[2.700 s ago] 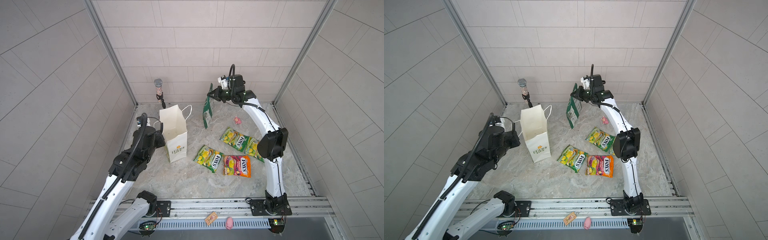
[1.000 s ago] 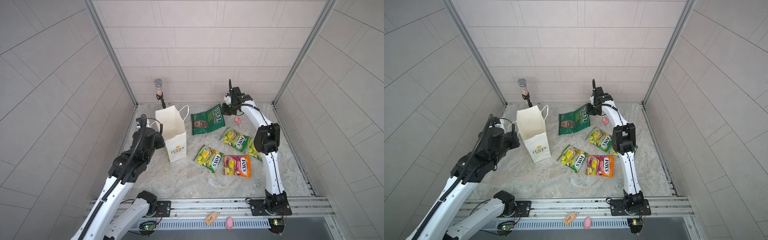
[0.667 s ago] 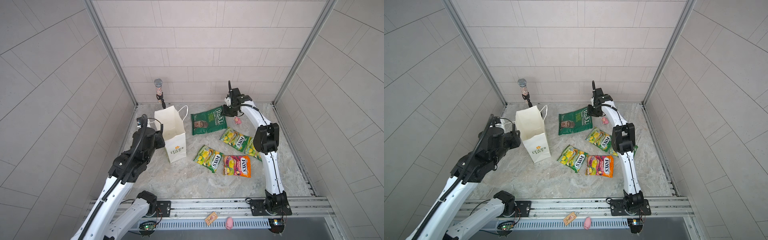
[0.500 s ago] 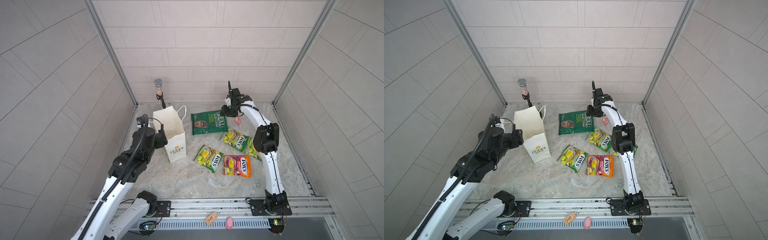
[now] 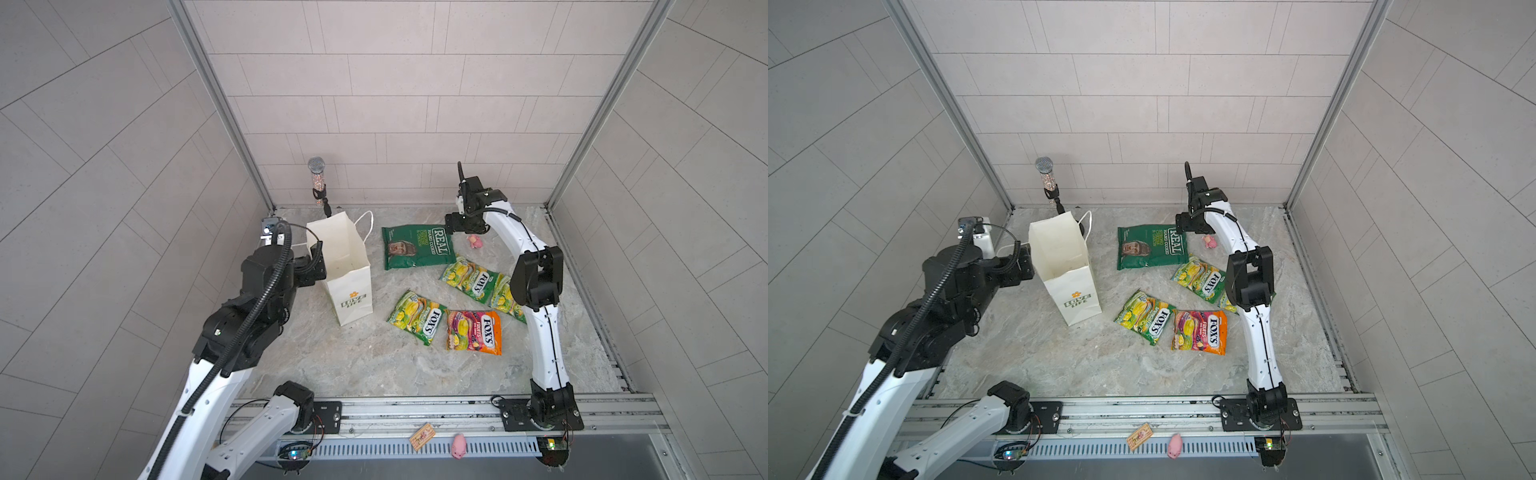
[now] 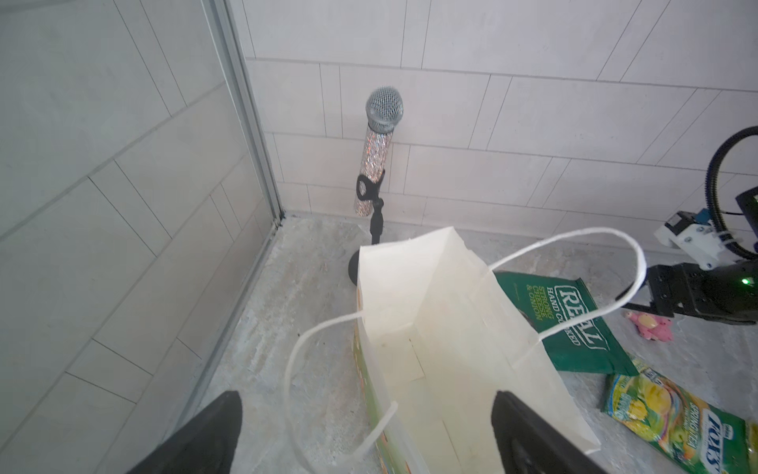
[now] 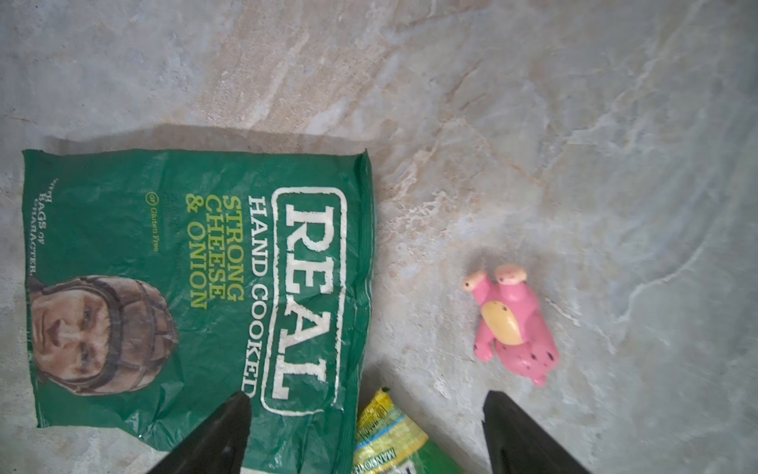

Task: Take the snacks out of the paper bag
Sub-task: Place the snack at the top-center of the table, then move the paper bag to the middle-left of the table.

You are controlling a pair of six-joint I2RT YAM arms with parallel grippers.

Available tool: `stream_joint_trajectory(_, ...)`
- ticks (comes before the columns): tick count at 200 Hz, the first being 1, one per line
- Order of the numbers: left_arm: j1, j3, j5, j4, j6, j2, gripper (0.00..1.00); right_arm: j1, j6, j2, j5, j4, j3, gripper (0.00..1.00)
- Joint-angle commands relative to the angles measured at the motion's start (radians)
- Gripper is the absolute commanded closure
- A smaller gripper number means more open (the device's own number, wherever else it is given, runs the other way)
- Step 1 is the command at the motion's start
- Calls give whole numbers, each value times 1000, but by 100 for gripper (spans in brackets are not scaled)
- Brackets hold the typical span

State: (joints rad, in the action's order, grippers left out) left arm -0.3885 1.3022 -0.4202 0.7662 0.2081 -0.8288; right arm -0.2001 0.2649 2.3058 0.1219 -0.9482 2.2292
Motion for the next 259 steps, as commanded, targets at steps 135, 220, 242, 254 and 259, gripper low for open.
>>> stream_joint_trajectory(135,486,69,-262,-203,-76,-256,0,101,-2,-614,-611,459,-743,11)
stream_joint_trajectory(220,759,-280,3,-384,164,-306,0,299,71,-760,-653,565,-1052,10)
stream_joint_trajectory(242,763,-361,34,-464,199,-301,0,315,74,-798,-663,632,-1155,8)
stream_joint_trajectory(254,762,-426,45,-536,207,-289,0,315,60,-817,-668,679,-1208,7)
stream_joint_trajectory(259,762,-462,59,-578,199,-283,0,316,54,-824,-668,706,-1231,7)
